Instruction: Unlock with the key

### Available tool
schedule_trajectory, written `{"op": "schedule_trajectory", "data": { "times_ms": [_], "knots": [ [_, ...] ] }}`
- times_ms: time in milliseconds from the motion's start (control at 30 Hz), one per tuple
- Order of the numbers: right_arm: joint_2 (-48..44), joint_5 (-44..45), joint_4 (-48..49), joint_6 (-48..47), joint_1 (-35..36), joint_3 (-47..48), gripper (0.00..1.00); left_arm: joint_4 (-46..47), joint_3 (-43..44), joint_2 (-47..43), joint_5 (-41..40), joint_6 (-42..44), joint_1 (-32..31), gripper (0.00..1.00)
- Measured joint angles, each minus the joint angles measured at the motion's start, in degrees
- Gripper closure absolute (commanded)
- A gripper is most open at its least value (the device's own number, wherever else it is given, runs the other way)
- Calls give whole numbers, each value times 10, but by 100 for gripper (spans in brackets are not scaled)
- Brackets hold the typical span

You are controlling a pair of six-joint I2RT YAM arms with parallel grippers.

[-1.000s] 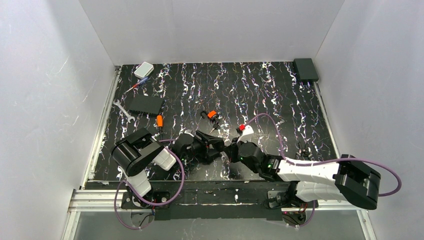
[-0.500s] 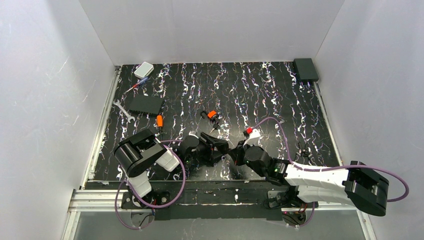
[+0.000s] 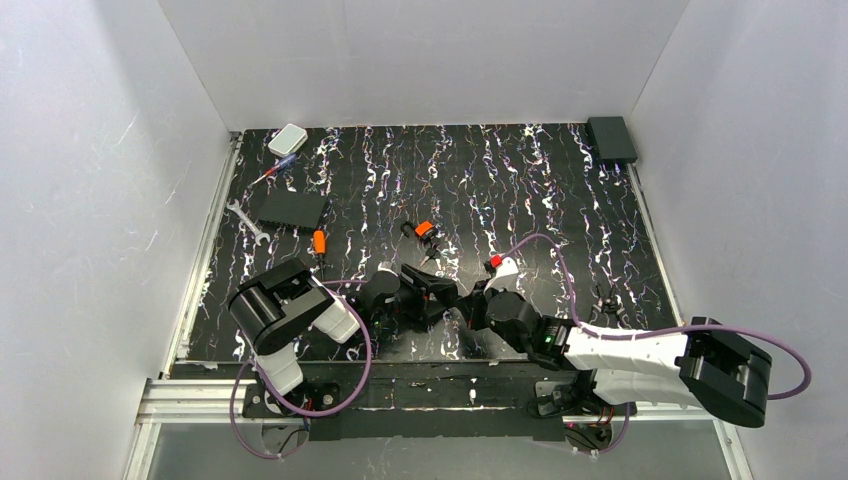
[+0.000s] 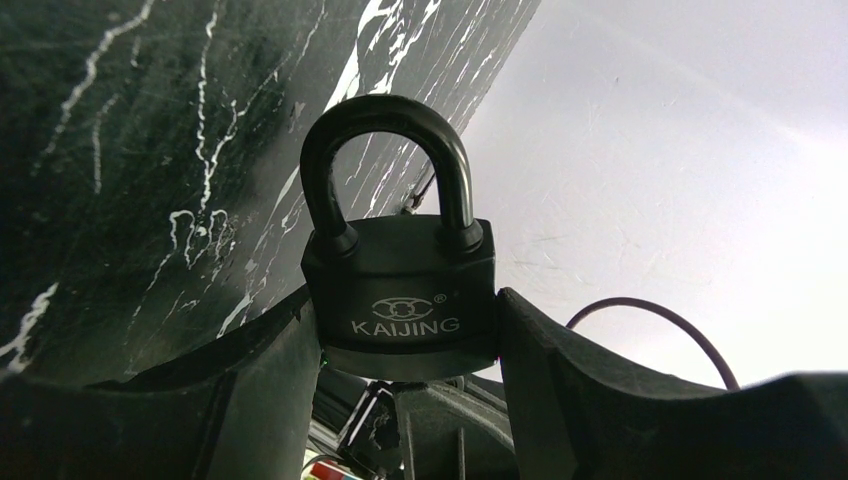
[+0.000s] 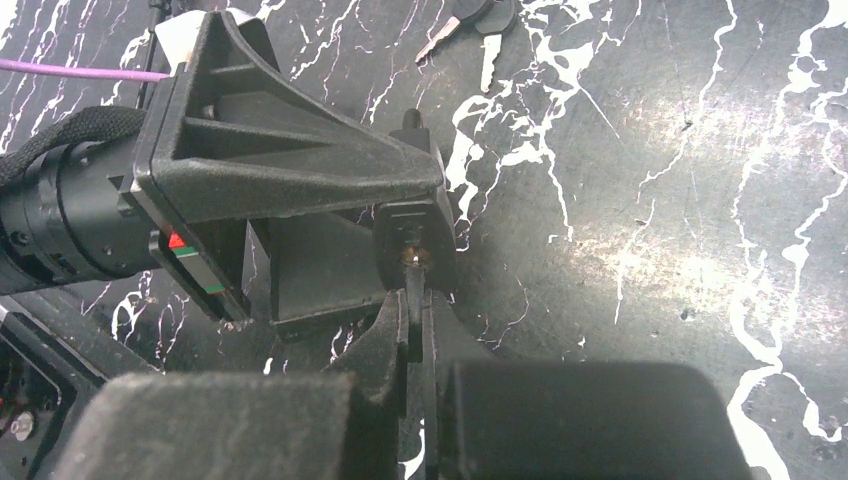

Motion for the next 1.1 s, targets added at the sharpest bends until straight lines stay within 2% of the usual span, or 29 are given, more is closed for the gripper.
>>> {"op": "schedule_trajectory", "data": {
  "times_ms": [867,933,1100],
  "knots": [
    [65,20,70,-10,0,0,99,-21,12,0,-28,1,-9,100],
    [66,18,71,-23,0,1,91,-22,12,0,-29,1,-9,100],
    [65,0,35,-50,-1,21,49,-22,13,0,-24,1,-14,100]
  ]
}}
